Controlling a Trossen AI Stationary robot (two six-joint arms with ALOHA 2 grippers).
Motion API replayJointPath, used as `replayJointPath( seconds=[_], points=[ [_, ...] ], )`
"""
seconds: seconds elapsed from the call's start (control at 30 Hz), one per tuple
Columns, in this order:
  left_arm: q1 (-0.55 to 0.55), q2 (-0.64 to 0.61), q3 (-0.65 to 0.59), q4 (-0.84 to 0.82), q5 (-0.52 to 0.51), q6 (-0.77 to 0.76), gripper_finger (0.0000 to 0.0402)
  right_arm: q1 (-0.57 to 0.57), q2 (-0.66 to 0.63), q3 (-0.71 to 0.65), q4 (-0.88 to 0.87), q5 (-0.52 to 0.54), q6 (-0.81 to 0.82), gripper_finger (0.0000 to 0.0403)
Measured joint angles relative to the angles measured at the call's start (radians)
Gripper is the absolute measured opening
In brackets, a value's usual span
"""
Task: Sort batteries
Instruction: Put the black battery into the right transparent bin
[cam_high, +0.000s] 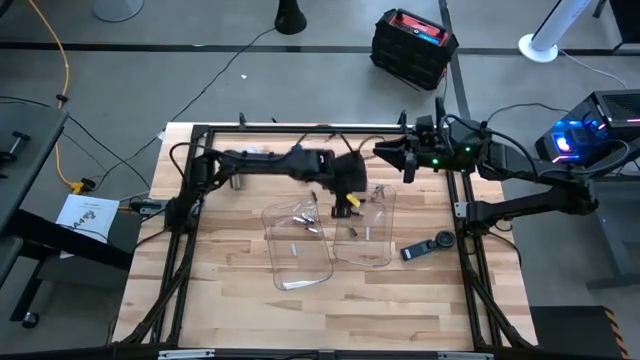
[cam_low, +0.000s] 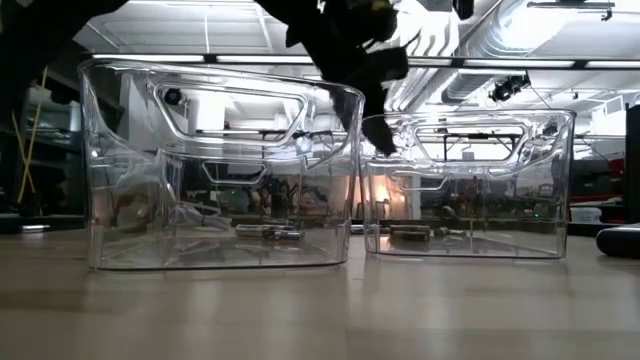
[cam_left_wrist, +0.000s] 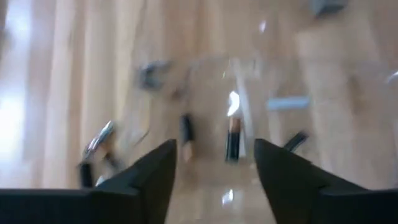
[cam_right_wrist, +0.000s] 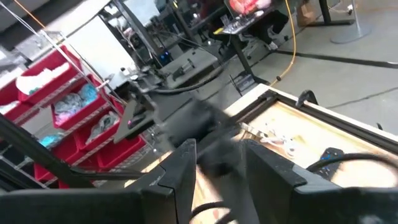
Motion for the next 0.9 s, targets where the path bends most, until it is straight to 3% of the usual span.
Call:
replayJointPath(
  seconds=[0.2,0.37,0.47,0.6,0.7,0.9],
  points=[
    [0.210,-0.020,0.039,-0.075,-0.061,-0.001,0.0266,0.000,-0.002,0.000,0.043,-0.001,-0.032,0.0126],
    [0.434,0.009,0.039,-0.063,0.022,-0.128,0.0269,0.000,-0.002,0.000,0.043,0.000,-0.034,0.0126],
    [0.512,0.050,0.038,-0.047,0.071,-0.179,0.0266,-0.001,-0.002,0.000,0.043,0.024,-0.035,0.0126],
    [0.524,0.108,0.038,-0.009,0.166,-0.247,0.0255,-0.001,-0.002,0.000,0.043,0.054,-0.055,0.0126],
    [0.496,0.135,0.037,0.009,0.170,-0.254,0.0247,-0.001,-0.002,0.000,0.043,0.055,-0.056,0.0126],
    [0.453,0.175,0.038,0.079,-0.016,-0.250,0.0244,-0.007,-0.002,0.000,0.043,0.057,-0.053,0.0126]
  ],
)
